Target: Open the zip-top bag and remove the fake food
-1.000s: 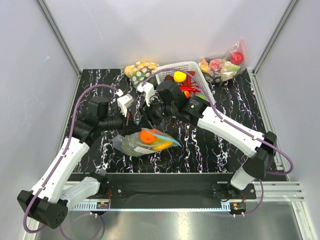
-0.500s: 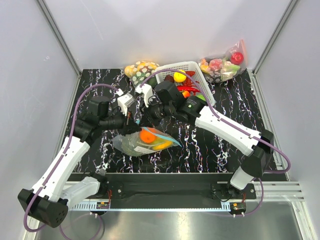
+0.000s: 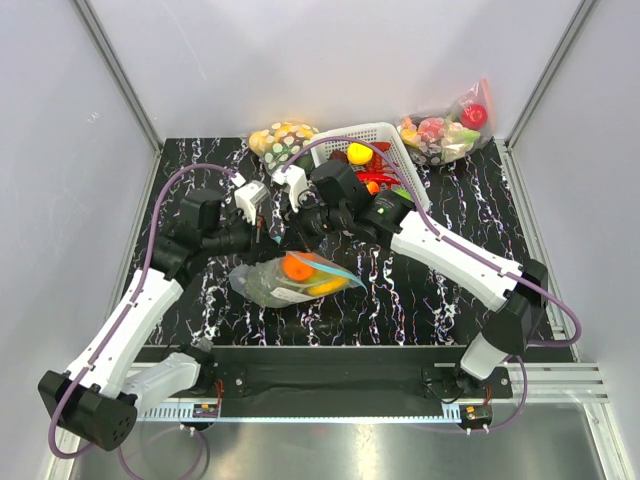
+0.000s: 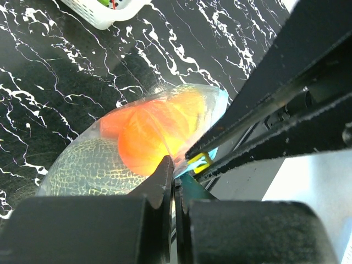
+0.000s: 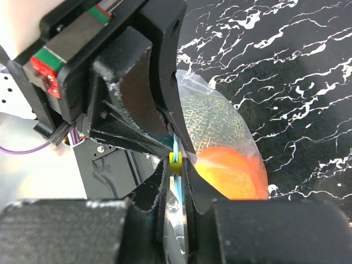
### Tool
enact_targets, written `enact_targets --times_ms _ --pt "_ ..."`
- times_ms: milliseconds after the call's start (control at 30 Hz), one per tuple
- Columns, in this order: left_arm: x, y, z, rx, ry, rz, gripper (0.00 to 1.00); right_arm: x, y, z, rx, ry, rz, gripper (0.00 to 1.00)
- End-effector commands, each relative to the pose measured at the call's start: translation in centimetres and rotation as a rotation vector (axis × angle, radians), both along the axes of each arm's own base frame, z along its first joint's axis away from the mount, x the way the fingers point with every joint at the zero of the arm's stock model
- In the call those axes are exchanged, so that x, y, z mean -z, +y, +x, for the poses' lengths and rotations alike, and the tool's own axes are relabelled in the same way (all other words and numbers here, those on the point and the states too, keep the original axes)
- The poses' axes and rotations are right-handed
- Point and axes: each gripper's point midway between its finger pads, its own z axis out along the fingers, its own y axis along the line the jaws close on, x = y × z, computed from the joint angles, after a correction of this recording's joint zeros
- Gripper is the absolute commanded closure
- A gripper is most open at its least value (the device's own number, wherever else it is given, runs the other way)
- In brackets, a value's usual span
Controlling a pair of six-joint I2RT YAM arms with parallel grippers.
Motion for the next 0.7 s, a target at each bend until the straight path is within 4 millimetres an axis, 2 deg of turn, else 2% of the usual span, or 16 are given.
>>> enact_targets --times_ms 0,233,667 --pt "-4.6 -0.3 3.1 -0.067 -0.171 -0.059 1.0 -0.4 -0.9 -0.9 -0.013 0.005 -0.019 0.93" --pt "-5.5 0.0 3.8 -0.107 -0.173 -0.077 1.0 0.2 -1.7 -0.9 0.008 -0.002 -0.05 0.93" --pt "-5.4 1.2 4.2 -0.153 -0.153 -0.081 1.0 2.2 -3.7 -0.2 0.049 -0.048 -0.146 0.93"
